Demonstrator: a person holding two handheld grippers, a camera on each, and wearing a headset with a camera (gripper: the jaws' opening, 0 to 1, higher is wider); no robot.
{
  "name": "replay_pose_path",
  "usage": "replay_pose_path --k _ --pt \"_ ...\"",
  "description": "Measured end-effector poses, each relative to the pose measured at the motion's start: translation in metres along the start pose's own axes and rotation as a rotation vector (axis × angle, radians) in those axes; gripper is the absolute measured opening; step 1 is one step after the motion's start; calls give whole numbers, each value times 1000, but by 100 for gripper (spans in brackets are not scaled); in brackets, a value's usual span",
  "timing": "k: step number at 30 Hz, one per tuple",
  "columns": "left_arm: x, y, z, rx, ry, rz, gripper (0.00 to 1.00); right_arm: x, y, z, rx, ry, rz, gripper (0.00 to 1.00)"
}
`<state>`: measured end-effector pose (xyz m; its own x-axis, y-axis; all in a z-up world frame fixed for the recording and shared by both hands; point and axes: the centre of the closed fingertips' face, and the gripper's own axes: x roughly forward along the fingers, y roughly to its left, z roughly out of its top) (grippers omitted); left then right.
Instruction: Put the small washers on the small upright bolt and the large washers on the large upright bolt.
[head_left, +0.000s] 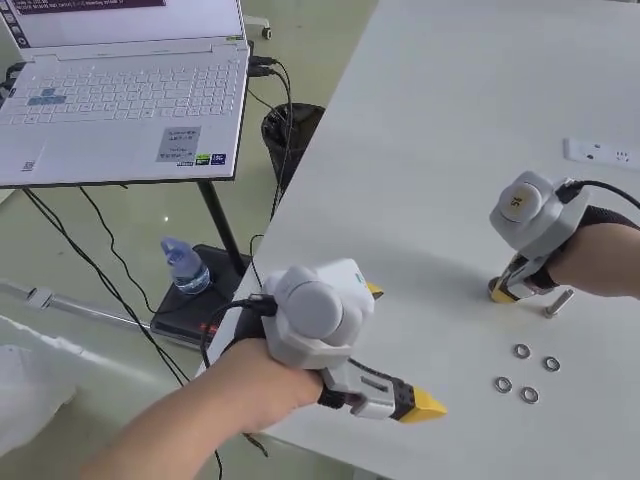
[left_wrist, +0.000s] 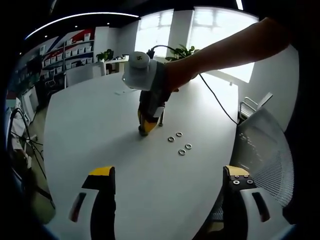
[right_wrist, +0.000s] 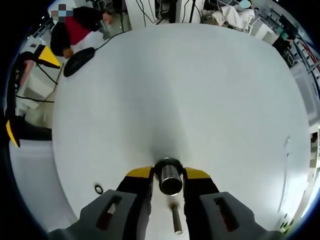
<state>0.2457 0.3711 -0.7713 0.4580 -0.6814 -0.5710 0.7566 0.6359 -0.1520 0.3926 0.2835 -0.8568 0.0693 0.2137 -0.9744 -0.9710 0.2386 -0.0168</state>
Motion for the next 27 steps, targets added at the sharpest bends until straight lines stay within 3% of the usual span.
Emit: replay_pose_path --k 2,5,8,27 --pt "0 0 0 0 0 1 89 -1 0 0 -4 -7 1 26" --pt "1 0 1 -2 -5 0 89 -3 1 1 -6 -16 7 39" --pt "2 -1 1 1 -1 -1 89 -6 0 1 -26 -14 3 42" --pt "0 -9 7 19 -7 3 89 -39 5 6 -28 -59 20 40"
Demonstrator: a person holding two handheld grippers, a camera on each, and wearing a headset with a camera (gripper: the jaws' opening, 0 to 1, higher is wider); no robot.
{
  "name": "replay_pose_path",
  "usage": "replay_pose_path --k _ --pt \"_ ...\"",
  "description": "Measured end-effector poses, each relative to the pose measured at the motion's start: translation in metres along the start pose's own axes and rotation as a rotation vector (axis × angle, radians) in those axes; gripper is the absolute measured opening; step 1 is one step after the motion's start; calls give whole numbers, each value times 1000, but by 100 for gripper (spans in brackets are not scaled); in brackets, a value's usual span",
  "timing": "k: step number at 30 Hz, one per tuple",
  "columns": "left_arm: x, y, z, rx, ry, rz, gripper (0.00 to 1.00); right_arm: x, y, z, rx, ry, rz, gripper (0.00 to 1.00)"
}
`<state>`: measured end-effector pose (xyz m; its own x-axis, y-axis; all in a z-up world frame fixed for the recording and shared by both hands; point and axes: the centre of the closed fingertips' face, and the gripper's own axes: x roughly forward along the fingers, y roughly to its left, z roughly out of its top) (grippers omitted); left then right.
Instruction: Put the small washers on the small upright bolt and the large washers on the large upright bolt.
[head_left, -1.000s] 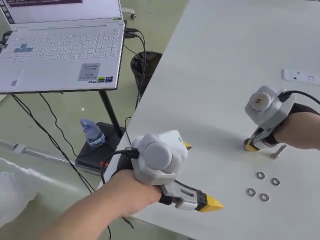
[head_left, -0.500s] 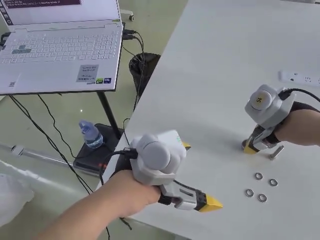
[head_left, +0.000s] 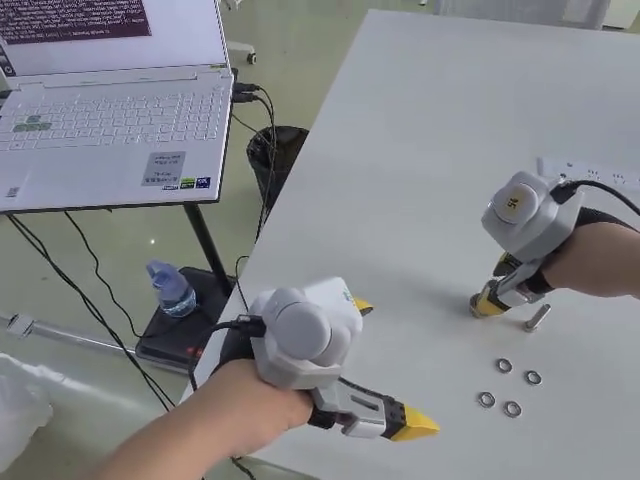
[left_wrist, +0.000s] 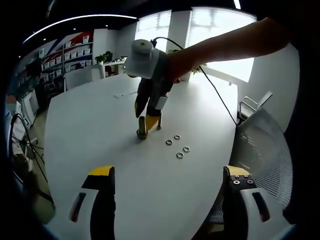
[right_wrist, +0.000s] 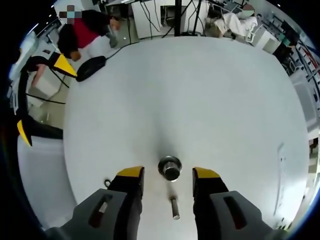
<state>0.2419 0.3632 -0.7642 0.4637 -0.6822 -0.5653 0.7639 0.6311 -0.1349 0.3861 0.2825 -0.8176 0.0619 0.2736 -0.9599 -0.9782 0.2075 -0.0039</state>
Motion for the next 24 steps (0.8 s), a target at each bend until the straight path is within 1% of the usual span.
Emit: replay_pose_path --k 1,3,6,10,15,20,24 --pt "0 -2 -1 3 3 -1 89 -1 -4 -1 1 -4 -1 40" --pt "0 -3 -3 8 12 -4 89 -6 -5 -2 4 -12 -1 40" --pt "-1 -3 -2 3 7 -2 89 -14 -5 0 16 -30 -1 39" --pt "-2 -3 -1 3 3 5 89 -21 0 2 10 -47 1 39" --pt "-4 -4 2 8 2 10 88 -30 6 7 -16 -71 3 38" --pt "-4 -6 0 8 7 14 88 -35 12 8 -62 -72 12 36" --pt "-6 -7 1 11 10 17 88 -37 12 6 -67 -67 11 35"
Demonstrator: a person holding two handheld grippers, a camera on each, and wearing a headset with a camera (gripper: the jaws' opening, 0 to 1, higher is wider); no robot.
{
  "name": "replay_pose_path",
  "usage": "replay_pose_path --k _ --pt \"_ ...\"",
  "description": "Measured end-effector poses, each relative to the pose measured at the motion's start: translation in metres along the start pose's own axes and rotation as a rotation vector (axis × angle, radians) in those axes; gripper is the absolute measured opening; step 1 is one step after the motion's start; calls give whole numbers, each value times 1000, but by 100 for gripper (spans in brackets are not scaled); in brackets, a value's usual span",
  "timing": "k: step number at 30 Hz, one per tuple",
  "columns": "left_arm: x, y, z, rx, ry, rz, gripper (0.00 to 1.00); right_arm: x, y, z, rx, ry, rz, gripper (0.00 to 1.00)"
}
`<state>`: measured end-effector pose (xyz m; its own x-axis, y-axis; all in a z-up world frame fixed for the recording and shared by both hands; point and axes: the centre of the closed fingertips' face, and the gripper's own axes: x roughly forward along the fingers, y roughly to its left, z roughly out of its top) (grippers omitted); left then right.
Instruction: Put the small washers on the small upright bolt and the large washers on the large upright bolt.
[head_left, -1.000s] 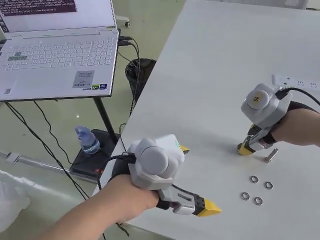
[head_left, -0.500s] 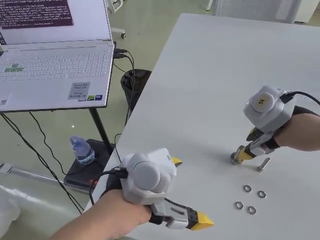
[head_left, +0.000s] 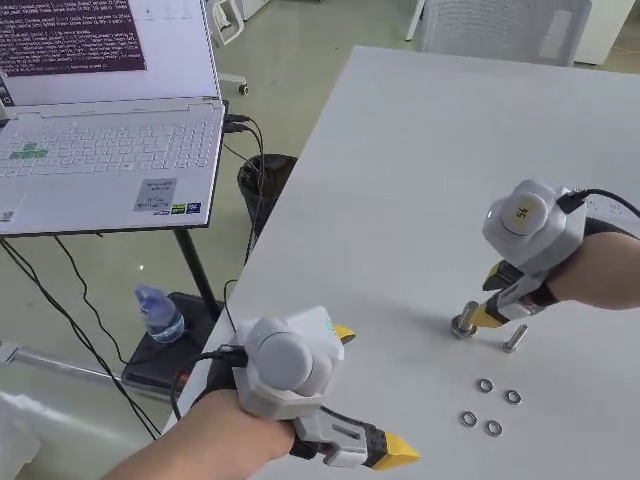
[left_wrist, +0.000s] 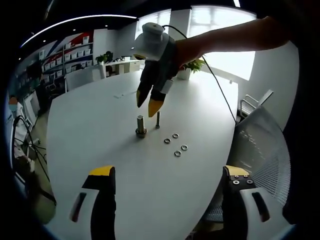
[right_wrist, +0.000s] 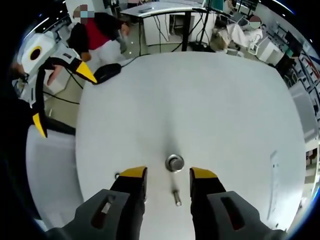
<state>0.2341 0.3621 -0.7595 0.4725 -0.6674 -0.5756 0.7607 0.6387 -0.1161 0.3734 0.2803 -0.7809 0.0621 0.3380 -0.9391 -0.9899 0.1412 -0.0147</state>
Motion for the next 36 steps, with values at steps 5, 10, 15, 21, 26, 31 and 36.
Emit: replay_pose_path --k 5,10,15,21,26,31,36 --pt "-1 0 1 5 4 5 88 -4 5 -5 -3 10 5 35" --pt "-2 0 1 0 3 11 88 -8 11 -15 -12 27 11 35" --pt "-2 -1 0 4 5 14 88 -13 18 -26 -4 32 16 34" --pt "-3 2 0 1 6 25 89 -18 25 -38 -10 47 24 34" --pt "-3 1 2 -2 0 30 89 -17 33 -47 -10 54 38 34" --pt "-3 -1 2 -2 -3 31 89 -15 40 -51 -10 53 49 34" --pt "-3 -2 4 -3 -3 29 89 -10 45 -52 -11 47 55 34"
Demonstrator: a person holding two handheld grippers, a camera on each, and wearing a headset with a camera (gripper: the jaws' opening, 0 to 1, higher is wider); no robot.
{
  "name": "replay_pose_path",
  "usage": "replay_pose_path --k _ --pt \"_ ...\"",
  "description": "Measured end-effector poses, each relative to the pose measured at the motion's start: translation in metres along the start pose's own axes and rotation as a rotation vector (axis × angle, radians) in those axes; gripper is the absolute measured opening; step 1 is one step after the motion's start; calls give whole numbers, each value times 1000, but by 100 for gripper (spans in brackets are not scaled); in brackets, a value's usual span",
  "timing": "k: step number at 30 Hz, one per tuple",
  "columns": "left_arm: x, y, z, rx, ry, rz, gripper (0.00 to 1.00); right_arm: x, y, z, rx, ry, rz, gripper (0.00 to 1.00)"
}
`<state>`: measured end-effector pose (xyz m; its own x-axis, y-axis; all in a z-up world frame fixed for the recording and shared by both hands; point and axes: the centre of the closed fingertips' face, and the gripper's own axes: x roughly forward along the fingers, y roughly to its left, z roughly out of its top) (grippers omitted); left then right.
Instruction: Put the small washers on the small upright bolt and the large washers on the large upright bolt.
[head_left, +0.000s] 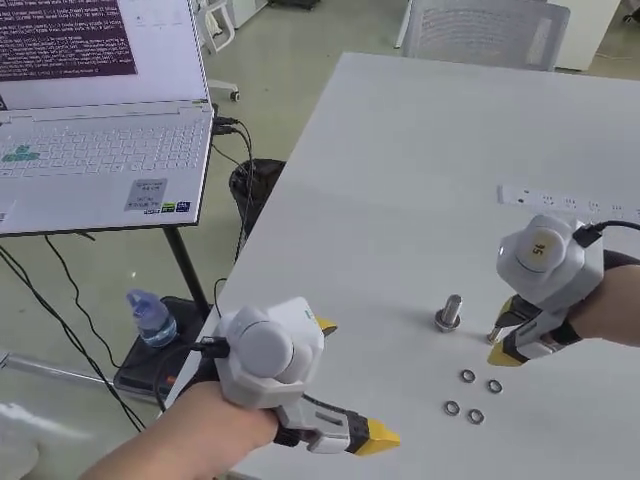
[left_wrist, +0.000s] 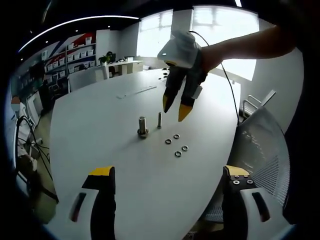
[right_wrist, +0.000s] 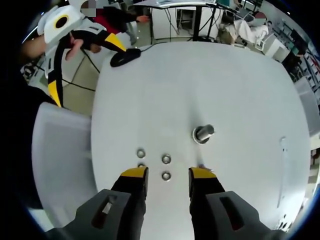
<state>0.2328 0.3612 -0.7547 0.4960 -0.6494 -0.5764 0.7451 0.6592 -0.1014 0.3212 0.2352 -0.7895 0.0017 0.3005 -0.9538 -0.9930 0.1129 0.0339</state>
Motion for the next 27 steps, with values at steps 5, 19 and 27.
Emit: replay_pose_path --k 5,19,27 --pt "1 0 0 1 5 -2 88 7 3 -2 4 -3 7 33" --pt "2 0 2 6 6 -14 88 37 2 -7 18 7 -5 32" --pt "5 -2 3 10 13 -26 88 56 -5 -10 18 12 -7 31"
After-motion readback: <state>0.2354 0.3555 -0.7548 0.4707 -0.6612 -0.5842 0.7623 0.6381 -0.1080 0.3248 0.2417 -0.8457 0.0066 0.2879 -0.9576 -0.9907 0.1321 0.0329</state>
